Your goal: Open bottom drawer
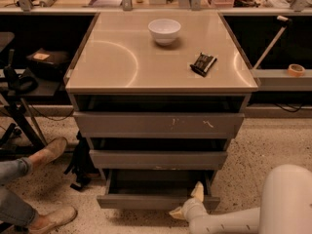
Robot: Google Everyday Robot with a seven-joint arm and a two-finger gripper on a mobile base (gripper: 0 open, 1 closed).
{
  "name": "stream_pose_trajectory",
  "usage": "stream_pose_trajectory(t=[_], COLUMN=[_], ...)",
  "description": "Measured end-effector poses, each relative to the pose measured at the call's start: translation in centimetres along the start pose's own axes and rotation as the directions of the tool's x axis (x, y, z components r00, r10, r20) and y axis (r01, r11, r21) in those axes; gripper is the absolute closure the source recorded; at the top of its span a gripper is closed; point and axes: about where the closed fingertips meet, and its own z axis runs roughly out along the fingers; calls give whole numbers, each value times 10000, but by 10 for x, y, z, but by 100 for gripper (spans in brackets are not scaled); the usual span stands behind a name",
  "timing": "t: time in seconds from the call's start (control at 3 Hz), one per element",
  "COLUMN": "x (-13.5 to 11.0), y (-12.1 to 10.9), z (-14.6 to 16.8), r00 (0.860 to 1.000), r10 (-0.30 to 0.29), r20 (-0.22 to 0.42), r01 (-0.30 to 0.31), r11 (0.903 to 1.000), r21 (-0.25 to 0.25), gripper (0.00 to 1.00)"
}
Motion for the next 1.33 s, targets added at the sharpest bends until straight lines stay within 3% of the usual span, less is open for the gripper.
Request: stream_pose_trajectory(t=[0.33,0.67,1.0,1.33], x=[-1,-12,-23,-28], y=[-5,9,25,28], z=[0,15,40,42], r00=[10000,9977,9887,9874], r10=[-14,-650,-1458,-1554], r20=[-7,-199,-341,-297], r01=[14,649,1462,1557], r11=[10000,9979,9892,9878], r21=[69,-50,92,75], gripper=[0,0,0,0])
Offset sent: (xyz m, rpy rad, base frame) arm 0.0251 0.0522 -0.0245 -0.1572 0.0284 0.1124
